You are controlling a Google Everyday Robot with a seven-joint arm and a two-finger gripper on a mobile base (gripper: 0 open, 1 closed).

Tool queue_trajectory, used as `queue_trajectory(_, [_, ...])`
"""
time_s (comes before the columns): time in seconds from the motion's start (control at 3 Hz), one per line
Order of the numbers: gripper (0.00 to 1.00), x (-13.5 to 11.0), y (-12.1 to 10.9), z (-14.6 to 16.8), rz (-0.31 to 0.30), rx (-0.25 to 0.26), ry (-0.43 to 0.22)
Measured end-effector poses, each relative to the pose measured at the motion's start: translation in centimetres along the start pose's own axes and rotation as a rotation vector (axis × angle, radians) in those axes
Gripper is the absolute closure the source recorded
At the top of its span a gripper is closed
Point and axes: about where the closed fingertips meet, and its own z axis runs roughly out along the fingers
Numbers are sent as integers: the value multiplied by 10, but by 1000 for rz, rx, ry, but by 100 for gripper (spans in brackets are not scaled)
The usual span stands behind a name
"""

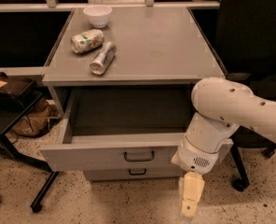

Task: Close top drawer

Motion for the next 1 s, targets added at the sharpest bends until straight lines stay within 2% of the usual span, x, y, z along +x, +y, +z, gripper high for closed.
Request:
queue_trajectory(0.33, [0,1,-9,-1,-5,7,4])
queue_trajectory(1.0, [0,-6,-84,-24,-58,12,34])
